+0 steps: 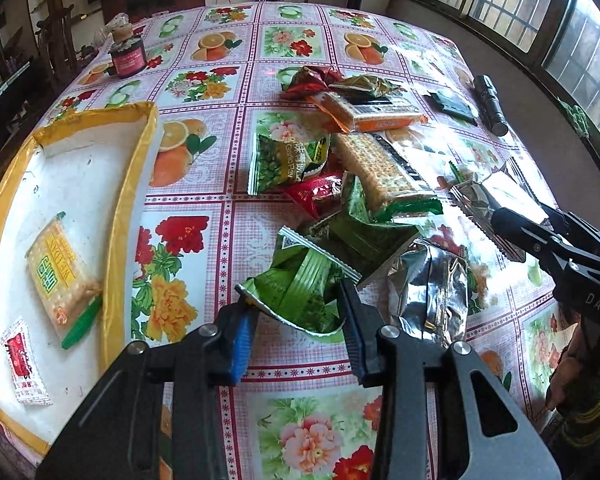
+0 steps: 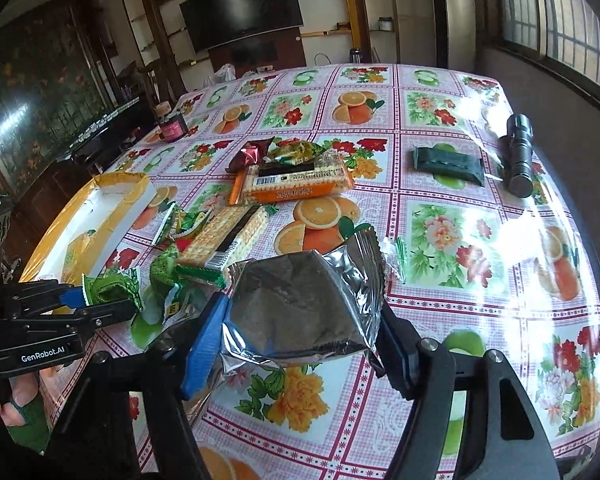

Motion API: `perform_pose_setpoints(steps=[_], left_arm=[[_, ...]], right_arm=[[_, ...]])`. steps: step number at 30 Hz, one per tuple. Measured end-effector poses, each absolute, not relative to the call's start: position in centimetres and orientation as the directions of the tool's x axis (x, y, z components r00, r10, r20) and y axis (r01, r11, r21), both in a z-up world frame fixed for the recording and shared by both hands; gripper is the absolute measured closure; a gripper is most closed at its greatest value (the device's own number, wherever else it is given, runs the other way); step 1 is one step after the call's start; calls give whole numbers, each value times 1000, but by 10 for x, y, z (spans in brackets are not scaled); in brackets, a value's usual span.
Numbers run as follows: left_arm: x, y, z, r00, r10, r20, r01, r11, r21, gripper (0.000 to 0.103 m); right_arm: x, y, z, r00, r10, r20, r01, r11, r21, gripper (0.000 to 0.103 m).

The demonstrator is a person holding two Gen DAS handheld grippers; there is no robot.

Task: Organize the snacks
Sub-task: 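Grasp a green snack bag with the left tool while the right tool grasps a silver foil bag, then carry the green bag and silver foil bag over the white tray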

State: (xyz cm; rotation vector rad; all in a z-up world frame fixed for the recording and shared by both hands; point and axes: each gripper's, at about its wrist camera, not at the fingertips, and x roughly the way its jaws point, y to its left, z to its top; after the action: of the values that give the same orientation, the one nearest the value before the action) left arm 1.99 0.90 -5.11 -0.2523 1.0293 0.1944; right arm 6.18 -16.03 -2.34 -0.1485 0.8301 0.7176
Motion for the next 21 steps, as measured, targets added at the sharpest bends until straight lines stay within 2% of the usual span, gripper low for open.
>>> perform_pose_setpoints(steps=[11,21], left_arm=[[-13,2,-21,555,129,-822,-301,952,-54,62],[-38,19,-10,572,162,-804,-343,938,-55,62]], right_arm=[[33,-157,0,456,581,-674,-674,720,165,33],[16,-136,6,421,619,-662,-716,675,176,33]])
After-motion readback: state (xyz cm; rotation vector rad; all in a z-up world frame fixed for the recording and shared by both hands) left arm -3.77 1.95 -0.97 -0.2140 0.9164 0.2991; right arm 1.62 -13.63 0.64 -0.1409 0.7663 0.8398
